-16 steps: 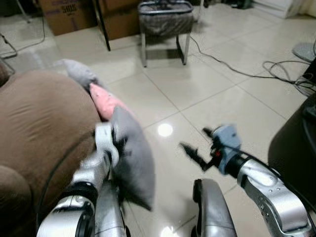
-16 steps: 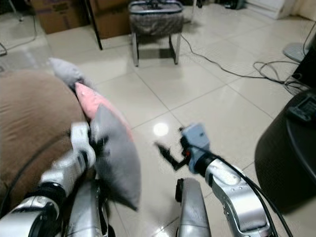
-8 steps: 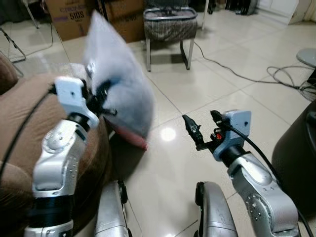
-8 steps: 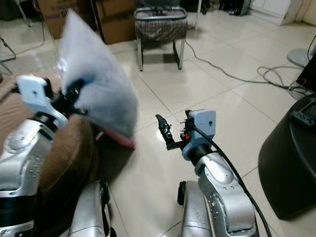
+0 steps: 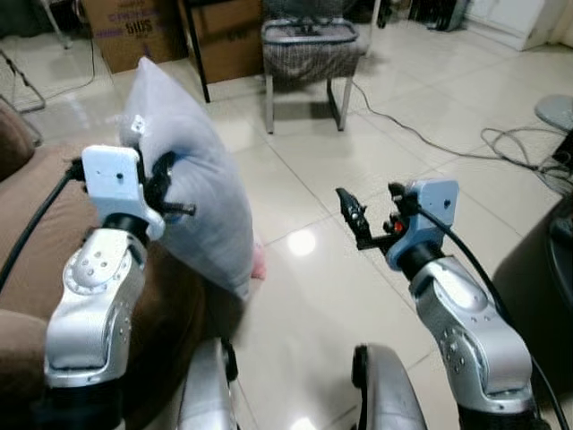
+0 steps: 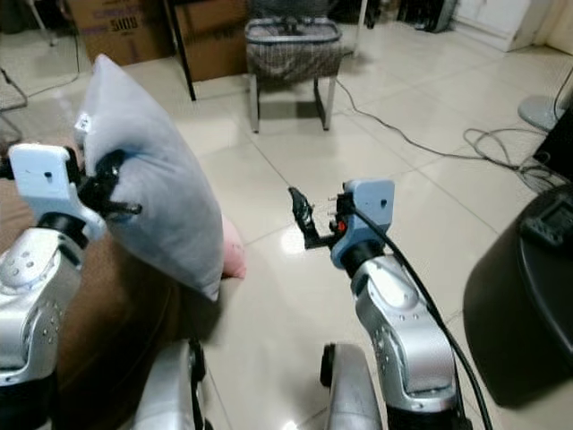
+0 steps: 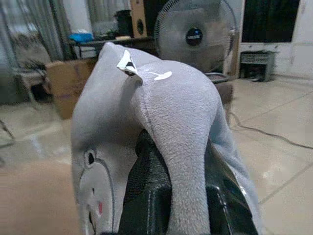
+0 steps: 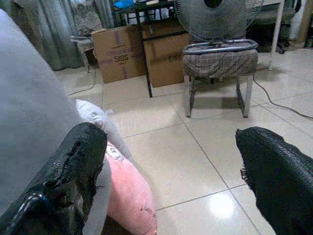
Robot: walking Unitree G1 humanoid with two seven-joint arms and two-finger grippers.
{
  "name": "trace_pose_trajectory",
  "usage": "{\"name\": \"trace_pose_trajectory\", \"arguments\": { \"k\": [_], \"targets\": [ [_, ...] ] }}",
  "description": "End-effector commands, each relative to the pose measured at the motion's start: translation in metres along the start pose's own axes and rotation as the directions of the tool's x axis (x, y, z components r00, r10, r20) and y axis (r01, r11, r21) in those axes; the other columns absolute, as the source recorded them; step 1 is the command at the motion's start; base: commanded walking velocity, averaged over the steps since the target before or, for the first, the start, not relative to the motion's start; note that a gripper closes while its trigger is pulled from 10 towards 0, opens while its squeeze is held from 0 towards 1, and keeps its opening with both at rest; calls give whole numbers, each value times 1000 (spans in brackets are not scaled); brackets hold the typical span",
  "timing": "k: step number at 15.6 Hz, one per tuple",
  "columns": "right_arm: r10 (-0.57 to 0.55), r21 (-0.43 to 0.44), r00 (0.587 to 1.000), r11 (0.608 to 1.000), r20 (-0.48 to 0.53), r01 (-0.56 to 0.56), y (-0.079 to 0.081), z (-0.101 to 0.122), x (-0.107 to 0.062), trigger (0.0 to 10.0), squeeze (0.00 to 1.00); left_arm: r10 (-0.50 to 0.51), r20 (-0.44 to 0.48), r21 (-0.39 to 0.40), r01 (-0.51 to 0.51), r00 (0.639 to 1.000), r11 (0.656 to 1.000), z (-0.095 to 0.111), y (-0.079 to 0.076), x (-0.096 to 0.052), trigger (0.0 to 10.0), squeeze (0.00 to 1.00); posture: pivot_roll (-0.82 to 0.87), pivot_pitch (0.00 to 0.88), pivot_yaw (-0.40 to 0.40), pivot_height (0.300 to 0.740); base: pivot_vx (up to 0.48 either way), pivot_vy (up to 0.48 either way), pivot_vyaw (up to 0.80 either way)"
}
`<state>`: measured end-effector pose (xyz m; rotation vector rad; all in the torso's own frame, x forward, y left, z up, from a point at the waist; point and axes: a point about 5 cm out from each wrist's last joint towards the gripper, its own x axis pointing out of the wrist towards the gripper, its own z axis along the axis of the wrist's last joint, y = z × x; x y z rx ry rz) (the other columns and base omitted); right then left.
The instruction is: Move the pillow to the sofa from floor
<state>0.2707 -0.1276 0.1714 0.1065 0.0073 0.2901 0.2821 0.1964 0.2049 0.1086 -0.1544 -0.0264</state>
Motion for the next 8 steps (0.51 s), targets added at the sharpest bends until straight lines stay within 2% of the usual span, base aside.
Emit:
{"name": "trace_pose_trajectory", "arguments": {
  "k": [1,2,3,6,8],
  "targets": [
    [-9,-12,1000,1000,-4,9,0,0,2,10000,0,13,82,67,-19,997,998,14,0,-2,10000,0,-54,0,19,627,0,0,0],
    [0,-26,1000,1000,2,0,2,2,3,10000,0,14,134,74,-24,991,997,21,-2,-1,10000,0,-54,0,18,642,0,0,0],
    [0,-26,1000,1000,2,0,2,2,3,10000,0,14,134,74,-24,991,997,21,-2,-1,10000,0,-54,0,18,642,0,0,0],
    [-11,-45,999,999,50,13,-3,16,7,10000,0,12,222,-4,-11,975,1000,42,-11,1,10000,0,-52,0,17,667,0,0,0],
    [-13,-52,998,999,65,16,-4,21,8,10000,0,53,237,5,-56,970,998,45,-5,2,10000,0,-52,0,20,677,0,0,0]
  ]
}}
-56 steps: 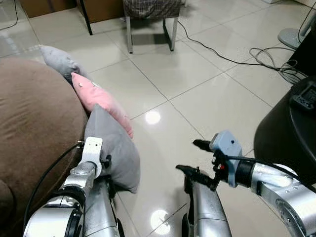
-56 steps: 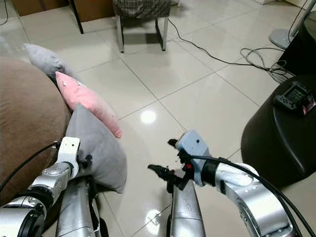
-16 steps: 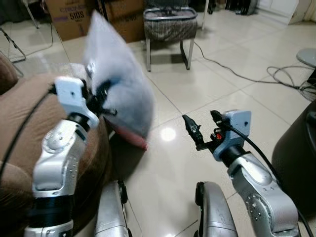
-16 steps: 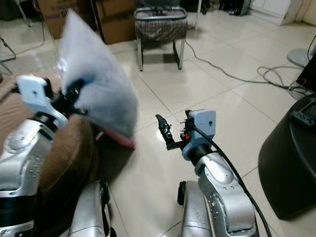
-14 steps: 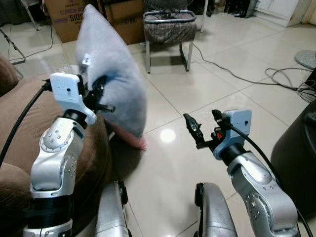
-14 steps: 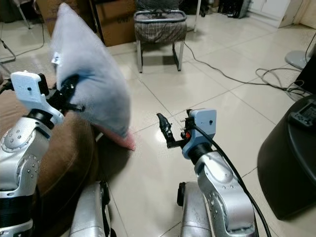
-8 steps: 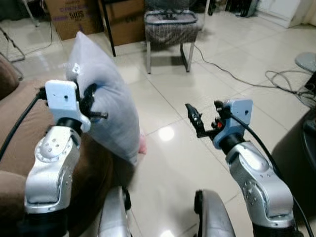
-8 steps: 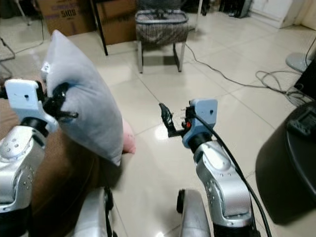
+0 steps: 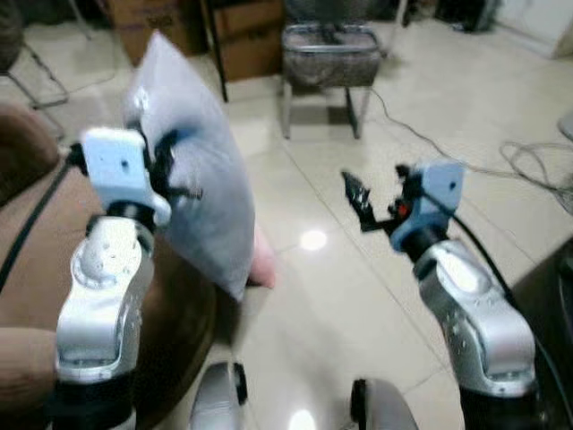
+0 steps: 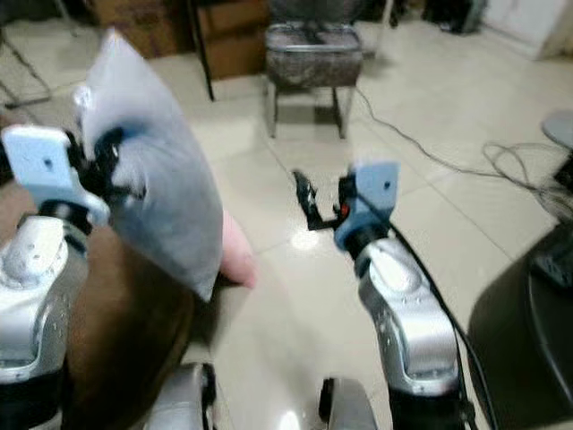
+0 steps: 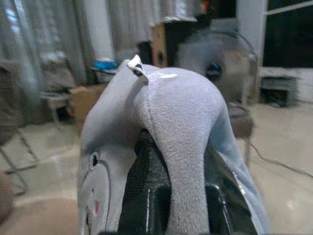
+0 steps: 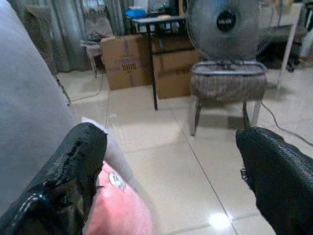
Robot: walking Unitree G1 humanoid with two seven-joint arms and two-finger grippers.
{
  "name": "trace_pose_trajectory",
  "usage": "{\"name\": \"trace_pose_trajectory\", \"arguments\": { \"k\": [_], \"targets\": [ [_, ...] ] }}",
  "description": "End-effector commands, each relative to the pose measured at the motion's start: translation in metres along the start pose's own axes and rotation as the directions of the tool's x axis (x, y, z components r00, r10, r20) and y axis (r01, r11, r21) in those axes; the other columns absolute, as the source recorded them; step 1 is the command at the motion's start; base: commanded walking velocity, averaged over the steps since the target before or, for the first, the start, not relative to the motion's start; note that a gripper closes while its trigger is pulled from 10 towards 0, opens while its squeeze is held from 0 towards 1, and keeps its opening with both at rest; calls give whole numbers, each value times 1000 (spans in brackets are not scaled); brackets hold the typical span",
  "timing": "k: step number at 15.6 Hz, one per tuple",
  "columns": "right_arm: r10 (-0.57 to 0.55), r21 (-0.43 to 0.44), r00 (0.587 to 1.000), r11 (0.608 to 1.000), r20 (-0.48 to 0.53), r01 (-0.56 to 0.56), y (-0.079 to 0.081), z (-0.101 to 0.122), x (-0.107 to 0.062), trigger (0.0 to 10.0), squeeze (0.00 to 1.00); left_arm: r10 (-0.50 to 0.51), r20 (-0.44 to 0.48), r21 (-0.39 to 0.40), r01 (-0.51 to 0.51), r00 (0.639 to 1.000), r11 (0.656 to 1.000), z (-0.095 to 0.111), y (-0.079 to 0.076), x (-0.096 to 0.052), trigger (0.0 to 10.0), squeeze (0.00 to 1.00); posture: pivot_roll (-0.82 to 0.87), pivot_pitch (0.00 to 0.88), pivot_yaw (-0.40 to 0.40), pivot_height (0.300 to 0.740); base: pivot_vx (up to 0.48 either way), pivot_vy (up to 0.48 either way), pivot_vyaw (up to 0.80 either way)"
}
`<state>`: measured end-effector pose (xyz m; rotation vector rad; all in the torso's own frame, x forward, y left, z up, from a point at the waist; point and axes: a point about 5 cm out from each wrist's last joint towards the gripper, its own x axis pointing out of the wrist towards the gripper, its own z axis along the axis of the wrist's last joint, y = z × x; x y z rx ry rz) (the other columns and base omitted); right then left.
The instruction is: Move the pillow to the sofa from floor
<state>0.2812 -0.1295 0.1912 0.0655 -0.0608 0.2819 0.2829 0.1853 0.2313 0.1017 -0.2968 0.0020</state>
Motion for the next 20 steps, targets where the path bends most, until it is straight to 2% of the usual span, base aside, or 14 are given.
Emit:
{"name": "trace_pose_trajectory", "arguments": {
  "k": [1,4,5,6,10,14,15,16,17,18,20],
  "targets": [
    [-8,-5,1000,1000,5,8,-2,2,-2,10000,0,77,118,31,-81,990,996,25,15,2,10000,0,-49,0,19,692,0,0,0],
    [-6,0,1000,1000,-6,6,-1,-1,-2,10000,0,82,108,46,-87,991,995,27,19,4,10000,0,-49,0,19,712,0,0,0],
    [3,9,1000,1000,-20,-3,2,-4,-3,10000,0,51,58,131,-58,997,990,17,19,0,10000,0,-46,0,21,722,0,0,0],
    [10,14,1000,1000,-29,-10,4,-6,-4,10000,0,48,19,167,-51,999,985,9,20,-3,10000,0,-48,0,25,732,0,0,0],
    [43,4,998,999,-51,-42,11,-12,-3,10000,0,51,-10,168,-48,999,985,4,17,-5,10000,0,-41,0,19,740,0,0,0],
    [64,6,995,998,-74,-63,17,-21,-5,10000,0,41,-77,191,-26,996,981,-14,16,-17,10000,0,-28,0,14,740,0,0,0],
    [22,-8,995,1000,-100,-23,12,-27,-7,10000,0,66,-112,176,-45,992,983,-22,19,-22,10000,0,-30,0,16,740,0,0,0],
    [-28,-63,989,998,-143,19,6,-35,-8,10000,0,75,-133,181,-50,988,982,-28,21,-26,10000,0,-30,0,17,740,0,0,0],
    [-57,-76,988,996,-144,46,1,-38,-10,10000,0,69,-135,189,-42,989,981,-29,20,-26,10000,0,-31,0,18,740,0,0,0],
    [-63,-92,984,995,-167,48,-3,-41,-12,10000,0,63,-129,193,-37,990,981,-28,19,-25,10000,0,-32,0,20,740,0,0,0],
    [-20,-56,987,998,-158,12,0,-40,-11,10000,0,60,-126,201,-34,990,979,-28,17,-22,10000,0,-36,0,24,740,0,0,400]
  ]
}}
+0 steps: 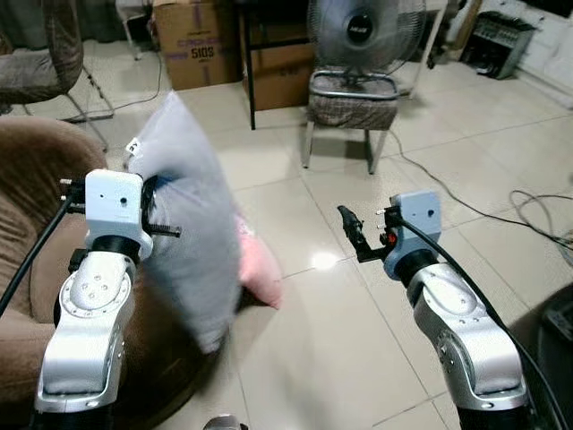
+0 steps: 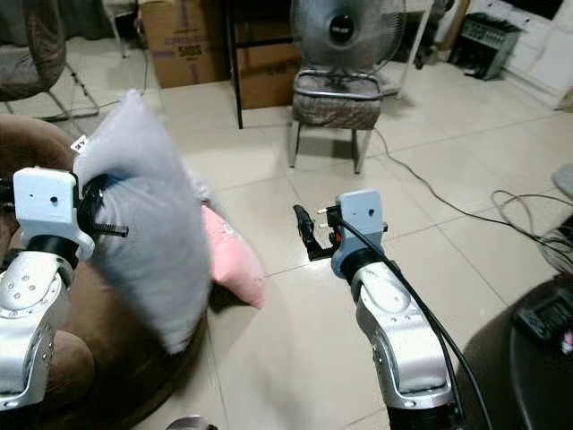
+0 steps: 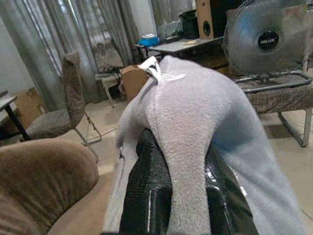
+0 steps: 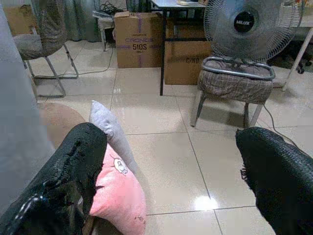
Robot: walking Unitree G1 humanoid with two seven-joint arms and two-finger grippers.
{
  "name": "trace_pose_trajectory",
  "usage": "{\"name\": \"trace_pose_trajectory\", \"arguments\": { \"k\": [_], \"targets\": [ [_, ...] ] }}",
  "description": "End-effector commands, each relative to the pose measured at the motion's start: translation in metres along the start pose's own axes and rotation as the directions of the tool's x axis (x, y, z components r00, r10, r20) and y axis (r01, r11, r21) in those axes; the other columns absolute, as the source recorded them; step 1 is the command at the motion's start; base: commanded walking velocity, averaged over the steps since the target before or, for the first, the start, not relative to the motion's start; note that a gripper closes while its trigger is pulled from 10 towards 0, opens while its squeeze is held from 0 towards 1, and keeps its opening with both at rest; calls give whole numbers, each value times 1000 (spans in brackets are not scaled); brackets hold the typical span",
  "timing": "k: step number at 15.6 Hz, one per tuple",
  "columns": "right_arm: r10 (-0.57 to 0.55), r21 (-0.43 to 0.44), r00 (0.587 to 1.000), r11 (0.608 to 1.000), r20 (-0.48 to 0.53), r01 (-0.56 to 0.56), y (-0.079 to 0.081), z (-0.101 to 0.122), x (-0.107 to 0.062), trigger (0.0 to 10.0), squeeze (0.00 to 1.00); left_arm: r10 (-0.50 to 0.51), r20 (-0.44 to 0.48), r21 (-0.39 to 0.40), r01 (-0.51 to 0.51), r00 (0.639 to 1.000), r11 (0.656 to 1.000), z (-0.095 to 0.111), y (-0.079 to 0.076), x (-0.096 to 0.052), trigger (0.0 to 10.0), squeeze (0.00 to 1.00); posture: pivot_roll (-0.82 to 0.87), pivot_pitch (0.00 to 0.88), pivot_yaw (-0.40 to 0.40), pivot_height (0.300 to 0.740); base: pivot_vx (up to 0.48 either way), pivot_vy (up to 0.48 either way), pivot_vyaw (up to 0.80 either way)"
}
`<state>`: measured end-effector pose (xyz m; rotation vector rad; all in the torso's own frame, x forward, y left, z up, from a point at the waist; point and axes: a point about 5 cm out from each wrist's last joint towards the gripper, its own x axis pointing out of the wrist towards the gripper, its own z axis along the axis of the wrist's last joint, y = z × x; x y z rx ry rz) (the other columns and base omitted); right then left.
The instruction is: Move the pillow to the sofa from floor
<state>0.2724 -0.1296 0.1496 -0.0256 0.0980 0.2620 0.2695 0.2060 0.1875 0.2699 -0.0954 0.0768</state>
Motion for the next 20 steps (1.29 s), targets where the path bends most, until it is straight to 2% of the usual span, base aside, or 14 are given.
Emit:
{"name": "trace_pose_trajectory", "arguments": {
  "k": [1,3,7,13,20],
  "targets": [
    [32,19,999,999,13,-33,4,1,0,10000,0,16,70,19,-17,997,1000,13,3,2,10000,0,-36,0,24,740,0,0,800],
    [59,16,998,998,10,-60,9,0,-1,10000,0,11,69,17,-12,998,1000,12,3,3,10000,0,-32,0,20,740,0,0,800],
    [51,7,999,999,14,-51,5,1,2,10000,0,3,80,-4,-3,997,1000,15,2,6,10000,0,-24,0,12,740,0,0,800],
    [44,-18,999,999,14,-44,0,1,5,10000,0,-6,70,-9,6,998,1000,13,-2,8,10000,0,-24,0,13,740,279,0,800],
    [45,-34,999,998,2,-45,-1,-2,8,10000,0,-6,64,-5,6,998,1000,12,-2,9,10000,0,-7,0,1,740,305,0,0]
  ]
}}
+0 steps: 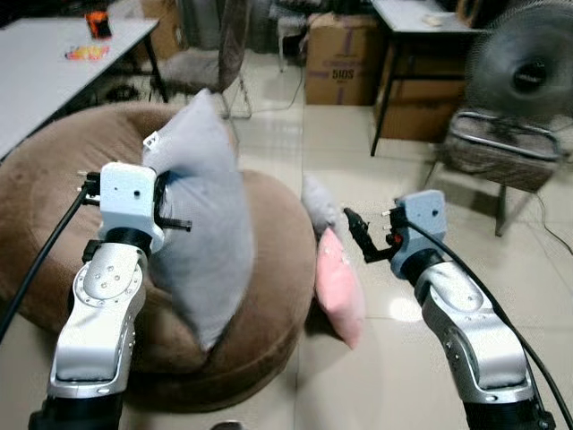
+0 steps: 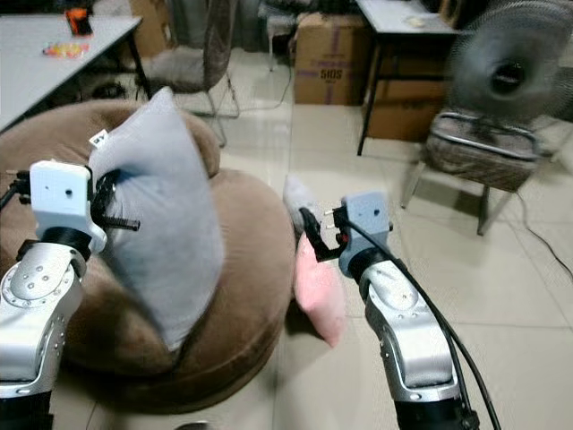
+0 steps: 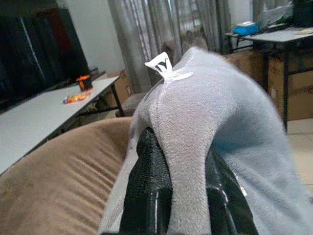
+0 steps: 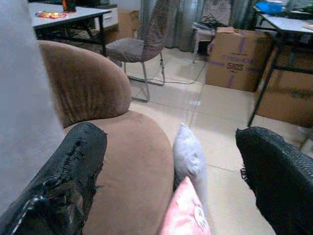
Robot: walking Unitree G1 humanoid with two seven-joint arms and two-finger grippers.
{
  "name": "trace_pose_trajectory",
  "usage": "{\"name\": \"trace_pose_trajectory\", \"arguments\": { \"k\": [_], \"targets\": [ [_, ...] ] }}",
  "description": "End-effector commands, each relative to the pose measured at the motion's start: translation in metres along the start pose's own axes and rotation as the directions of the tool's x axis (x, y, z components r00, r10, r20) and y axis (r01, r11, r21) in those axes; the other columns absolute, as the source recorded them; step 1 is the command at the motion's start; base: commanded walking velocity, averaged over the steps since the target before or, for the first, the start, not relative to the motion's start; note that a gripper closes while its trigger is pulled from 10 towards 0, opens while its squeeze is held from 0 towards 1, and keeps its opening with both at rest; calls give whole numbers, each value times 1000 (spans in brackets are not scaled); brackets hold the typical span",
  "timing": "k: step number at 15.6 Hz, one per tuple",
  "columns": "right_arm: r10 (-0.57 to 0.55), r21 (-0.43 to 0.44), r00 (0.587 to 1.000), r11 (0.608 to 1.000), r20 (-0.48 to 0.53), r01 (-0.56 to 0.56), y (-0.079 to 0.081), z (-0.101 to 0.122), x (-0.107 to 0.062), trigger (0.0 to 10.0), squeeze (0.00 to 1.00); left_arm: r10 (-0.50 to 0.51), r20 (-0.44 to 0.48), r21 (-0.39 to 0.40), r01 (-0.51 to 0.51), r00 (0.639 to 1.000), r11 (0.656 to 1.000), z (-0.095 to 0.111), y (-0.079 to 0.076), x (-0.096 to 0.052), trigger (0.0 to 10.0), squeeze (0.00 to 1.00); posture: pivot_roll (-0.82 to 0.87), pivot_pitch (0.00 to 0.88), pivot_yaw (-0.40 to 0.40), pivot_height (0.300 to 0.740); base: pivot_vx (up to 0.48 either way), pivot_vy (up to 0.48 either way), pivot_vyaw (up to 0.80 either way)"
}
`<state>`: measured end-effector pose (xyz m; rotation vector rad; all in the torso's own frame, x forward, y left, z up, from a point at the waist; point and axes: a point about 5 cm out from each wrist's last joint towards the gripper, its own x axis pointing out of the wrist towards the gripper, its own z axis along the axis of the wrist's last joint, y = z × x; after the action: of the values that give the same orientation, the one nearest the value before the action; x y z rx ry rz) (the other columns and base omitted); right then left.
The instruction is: Move the pillow to the sofa from floor
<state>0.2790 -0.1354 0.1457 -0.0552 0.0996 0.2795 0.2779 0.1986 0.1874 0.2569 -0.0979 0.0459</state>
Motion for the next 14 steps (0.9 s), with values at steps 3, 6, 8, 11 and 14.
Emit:
{"name": "trace_pose_trajectory", "arguments": {
  "k": [3,6,8,11,14],
  "targets": [
    [31,-18,999,999,9,-31,5,2,3,10000,0,22,59,8,-23,998,1000,12,3,2,10000,0,-12,0,4,740,307,0,0],
    [57,-38,998,998,9,-56,6,2,1,10000,0,17,54,3,-17,998,1000,11,0,3,10000,0,-23,0,9,740,305,0,0],
    [100,-68,995,993,2,-99,12,2,0,10000,0,19,49,0,-19,999,1000,10,0,5,10000,0,-27,0,11,740,304,0,800],
    [115,-67,993,991,-1,-115,14,0,-2,10000,0,37,-7,-62,-37,999,997,2,-3,9,10000,0,-28,0,11,740,80,0,800],
    [104,-41,994,994,-19,-104,11,-3,0,10000,0,-28,-91,-94,19,995,995,-11,-17,27,10000,0,-30,0,7,740,0,0,0]
  ]
}}
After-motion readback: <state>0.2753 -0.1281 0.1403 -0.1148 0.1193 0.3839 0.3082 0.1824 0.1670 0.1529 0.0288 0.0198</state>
